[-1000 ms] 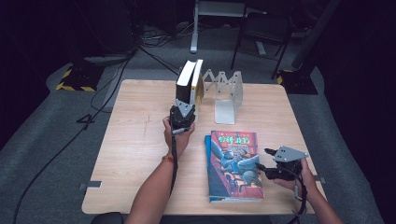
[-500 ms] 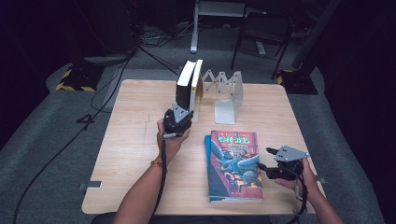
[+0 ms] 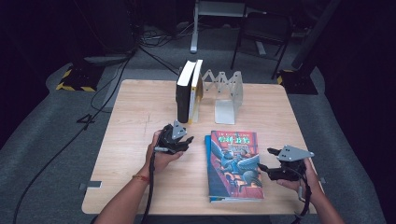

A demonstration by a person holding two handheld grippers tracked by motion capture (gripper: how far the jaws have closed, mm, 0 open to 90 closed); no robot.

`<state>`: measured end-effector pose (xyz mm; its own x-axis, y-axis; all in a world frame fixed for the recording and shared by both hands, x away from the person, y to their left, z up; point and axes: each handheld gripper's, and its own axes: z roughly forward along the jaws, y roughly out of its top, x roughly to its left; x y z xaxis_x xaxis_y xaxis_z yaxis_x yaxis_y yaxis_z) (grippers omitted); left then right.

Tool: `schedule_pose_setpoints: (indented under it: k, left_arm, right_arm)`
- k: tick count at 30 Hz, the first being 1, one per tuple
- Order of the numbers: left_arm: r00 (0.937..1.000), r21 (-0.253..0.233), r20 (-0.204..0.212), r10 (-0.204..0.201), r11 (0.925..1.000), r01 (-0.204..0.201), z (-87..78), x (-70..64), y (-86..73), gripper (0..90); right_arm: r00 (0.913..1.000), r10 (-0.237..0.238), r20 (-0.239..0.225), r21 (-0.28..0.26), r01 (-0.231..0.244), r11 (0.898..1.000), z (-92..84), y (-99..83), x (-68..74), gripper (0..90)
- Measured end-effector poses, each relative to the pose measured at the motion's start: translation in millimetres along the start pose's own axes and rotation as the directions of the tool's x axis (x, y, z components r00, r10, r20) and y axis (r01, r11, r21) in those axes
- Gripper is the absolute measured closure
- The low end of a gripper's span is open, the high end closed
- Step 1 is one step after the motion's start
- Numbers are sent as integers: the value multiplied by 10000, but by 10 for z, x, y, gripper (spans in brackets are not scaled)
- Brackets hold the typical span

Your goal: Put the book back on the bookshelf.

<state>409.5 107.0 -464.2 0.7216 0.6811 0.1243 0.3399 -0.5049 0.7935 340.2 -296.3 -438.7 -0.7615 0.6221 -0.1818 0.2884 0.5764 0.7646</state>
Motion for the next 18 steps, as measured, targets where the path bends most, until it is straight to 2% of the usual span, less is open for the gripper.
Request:
schedule_pose_setpoints:
  k: [2, 4, 5, 6, 8, 9, 11, 12, 18]
  left_arm:
    - [9996, 129, -151, 244, 9996, -242, -36, -42, -59, 481]
    - [9993, 243, -119, 368, 9990, -365, -61, -76, -96, 461]
    - [9990, 372, 63, 453, 9983, -455, -79, -101, -128, 455]
    - [9990, 372, 63, 453, 9983, -455, -79, -101, -128, 428]
    - [9974, 637, 400, 603, 9960, -627, -117, -155, -194, 412]
    - [9963, 704, 663, 538, 9958, -585, -139, -177, -229, 390]
    - [9948, 798, 826, 600, 9946, -666, -170, -219, -272, 352]
    - [9928, 792, 1048, 587, 9946, -672, -192, -250, -307, 339]
    - [9852, 1048, 1583, 651, 9911, -823, -258, -343, -462, 254]
  right_arm:
    - [10000, -20, -45, 67, 20, 10000, 2, 0, 10, 312]
    - [9997, -68, -219, 174, 72, 9998, 0, -4, 28, 335]
    - [9997, -83, -214, 168, 87, 9998, -1, -4, 36, 336]
    - [9997, -83, -214, 168, 87, 9998, -1, -4, 36, 336]
    - [9994, -11, -334, 167, 17, 9999, -17, -2, 61, 346]
    - [9987, 78, -513, 137, -71, 9999, -44, -27, 84, 355]
    - [9987, -114, -497, 267, 127, 9996, -112, -76, 140, 358]
    - [9987, -144, -486, 234, 156, 9996, -142, -92, 150, 358]
    - [9969, 93, -782, 7, -92, 10000, -342, -211, 189, 363]
